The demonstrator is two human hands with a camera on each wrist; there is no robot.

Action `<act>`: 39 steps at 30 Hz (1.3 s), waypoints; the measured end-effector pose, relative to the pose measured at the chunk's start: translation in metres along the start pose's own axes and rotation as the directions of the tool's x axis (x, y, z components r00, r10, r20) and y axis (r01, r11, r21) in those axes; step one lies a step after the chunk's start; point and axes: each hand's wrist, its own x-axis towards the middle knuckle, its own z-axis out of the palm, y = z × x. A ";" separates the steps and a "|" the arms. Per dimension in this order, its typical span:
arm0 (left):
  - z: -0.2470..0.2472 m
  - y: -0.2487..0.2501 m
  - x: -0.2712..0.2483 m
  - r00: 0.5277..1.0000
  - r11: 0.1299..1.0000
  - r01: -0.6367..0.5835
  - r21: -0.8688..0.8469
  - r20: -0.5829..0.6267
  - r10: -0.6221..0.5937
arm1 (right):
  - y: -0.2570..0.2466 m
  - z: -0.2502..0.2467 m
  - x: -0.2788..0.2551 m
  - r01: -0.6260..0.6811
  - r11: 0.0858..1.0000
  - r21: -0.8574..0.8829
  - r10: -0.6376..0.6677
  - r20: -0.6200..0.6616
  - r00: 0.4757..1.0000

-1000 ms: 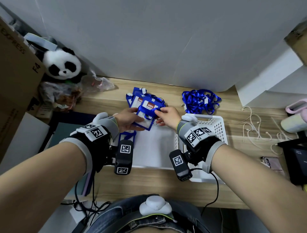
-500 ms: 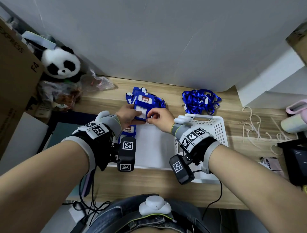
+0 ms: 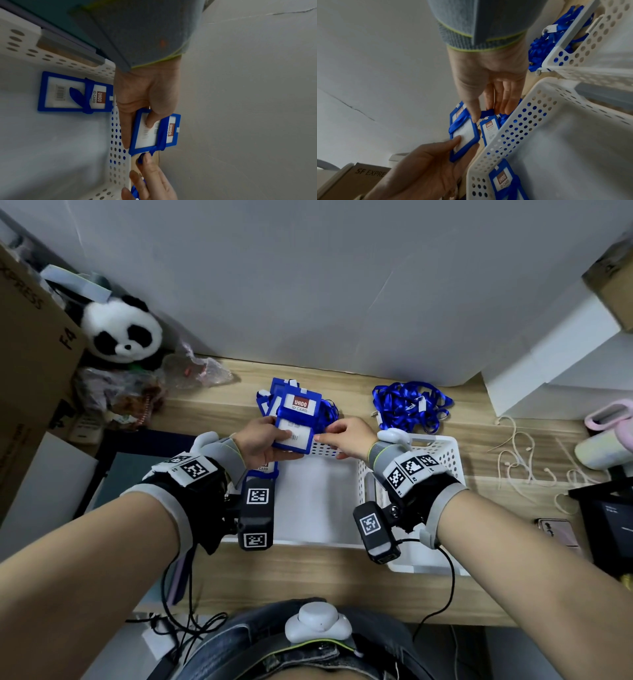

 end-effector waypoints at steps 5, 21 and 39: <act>-0.003 -0.007 0.000 1.000 0.998 0.016 0.066 0.014 -0.017 | -0.005 0.011 -0.001 -0.003 0.985 0.171 0.005 -0.016 1.000; -0.043 -0.026 0.017 0.950 0.914 0.237 0.329 -0.275 -0.147 | 0.031 0.048 0.011 -0.405 0.914 -0.022 0.396 0.263 0.880; -0.053 -0.037 0.040 0.931 0.870 0.327 0.370 -0.284 -0.229 | 0.045 0.082 0.030 -0.334 0.936 -0.108 0.350 0.237 0.906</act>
